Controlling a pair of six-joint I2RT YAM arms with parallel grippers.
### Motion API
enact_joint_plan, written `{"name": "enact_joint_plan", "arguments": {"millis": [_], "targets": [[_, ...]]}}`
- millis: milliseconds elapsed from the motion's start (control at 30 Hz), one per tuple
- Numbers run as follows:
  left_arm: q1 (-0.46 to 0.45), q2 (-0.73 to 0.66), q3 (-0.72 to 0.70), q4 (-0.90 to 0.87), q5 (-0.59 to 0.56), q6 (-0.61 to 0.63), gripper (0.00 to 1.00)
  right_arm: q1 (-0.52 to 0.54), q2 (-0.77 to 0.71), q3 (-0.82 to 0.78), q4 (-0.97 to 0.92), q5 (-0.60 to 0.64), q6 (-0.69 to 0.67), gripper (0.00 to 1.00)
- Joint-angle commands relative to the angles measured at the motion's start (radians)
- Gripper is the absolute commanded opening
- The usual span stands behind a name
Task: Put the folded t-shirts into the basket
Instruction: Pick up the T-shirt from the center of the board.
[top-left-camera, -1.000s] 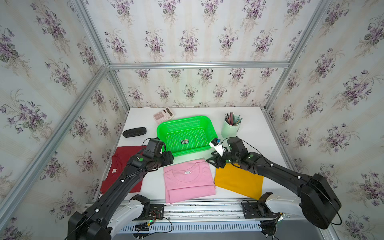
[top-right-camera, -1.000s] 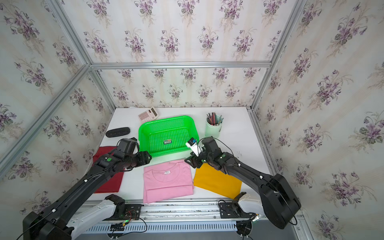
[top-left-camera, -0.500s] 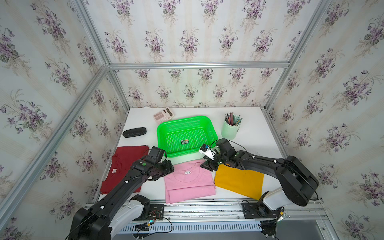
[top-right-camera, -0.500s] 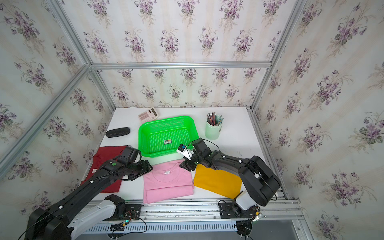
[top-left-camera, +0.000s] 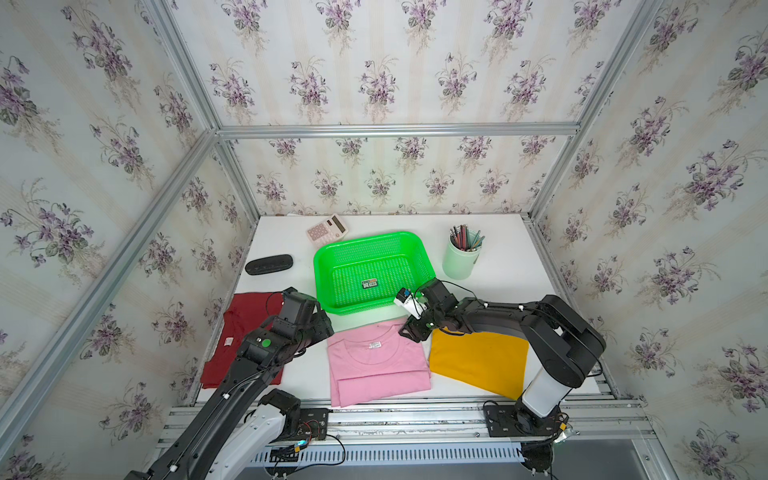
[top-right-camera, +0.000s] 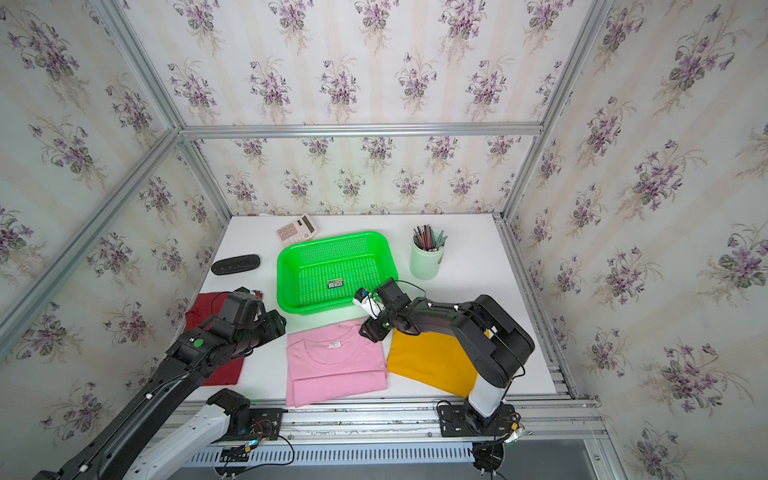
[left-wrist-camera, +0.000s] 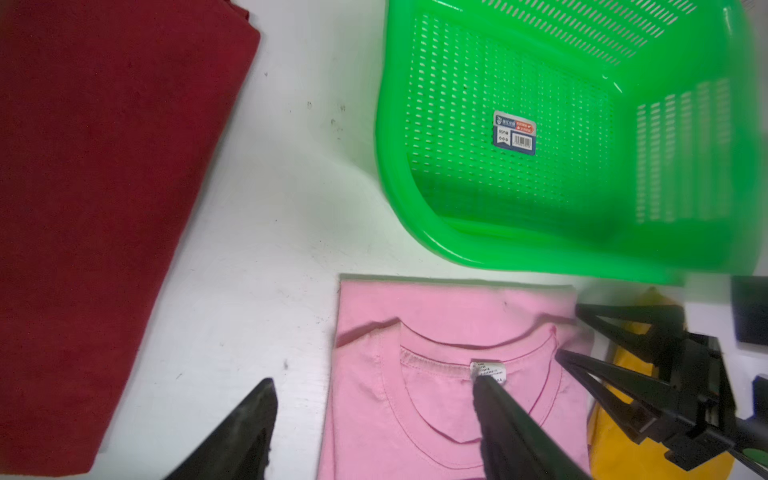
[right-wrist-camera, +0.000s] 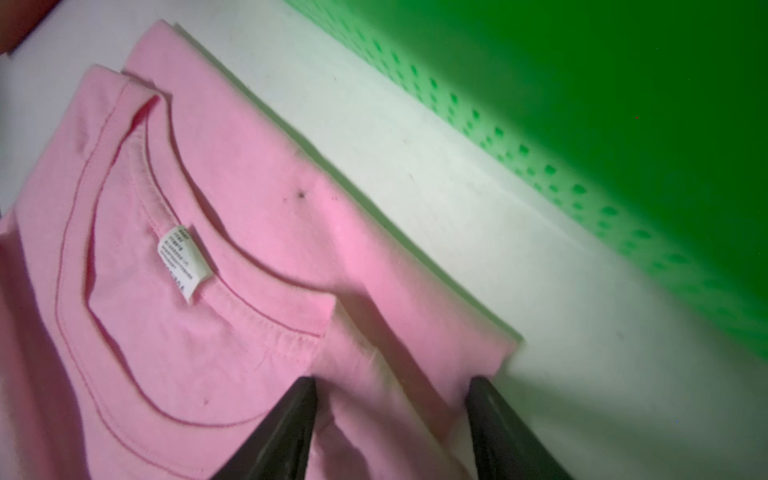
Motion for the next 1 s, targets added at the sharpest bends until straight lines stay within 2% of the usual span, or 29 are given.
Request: {"name": "enact_joint_plan", "arguments": {"millis": [0, 200, 267, 400, 467, 533, 633, 767, 967], "targets": [[0.000, -0.016, 0.010, 0.033, -0.011, 0.070, 0.76, 0.007, 0.020, -0.029, 0.032, 0.018, 0.062, 0.61], [0.000, -0.009, 0.018, 0.108, 0.064, 0.151, 0.76, 0.007, 0.015, -0.069, 0.091, 0.015, 0.057, 0.56], [-0.002, 0.000, 0.021, 0.130, 0.092, 0.177, 0.76, 0.007, -0.003, -0.083, 0.112, -0.004, 0.029, 0.45], [-0.011, 0.002, 0.003, 0.206, 0.156, 0.232, 0.76, 0.006, -0.074, -0.141, 0.186, -0.031, -0.038, 0.16], [-0.025, 0.002, -0.016, 0.266, 0.214, 0.277, 0.74, 0.007, -0.120, -0.170, 0.222, -0.045, -0.082, 0.07], [-0.057, 0.003, -0.038, 0.341, 0.262, 0.336, 0.73, 0.009, -0.167, -0.194, 0.250, -0.063, -0.131, 0.03], [-0.138, 0.013, -0.073, 0.455, 0.348, 0.510, 0.67, 0.010, -0.232, -0.221, 0.267, -0.103, -0.199, 0.01], [-0.261, 0.018, -0.114, 0.560, 0.407, 0.794, 0.69, 0.011, -0.305, -0.251, 0.270, -0.148, -0.280, 0.01], [-0.276, 0.100, -0.132, 0.650, 0.575, 1.130, 0.73, 0.029, -0.406, -0.286, 0.266, -0.155, -0.410, 0.01]]}}
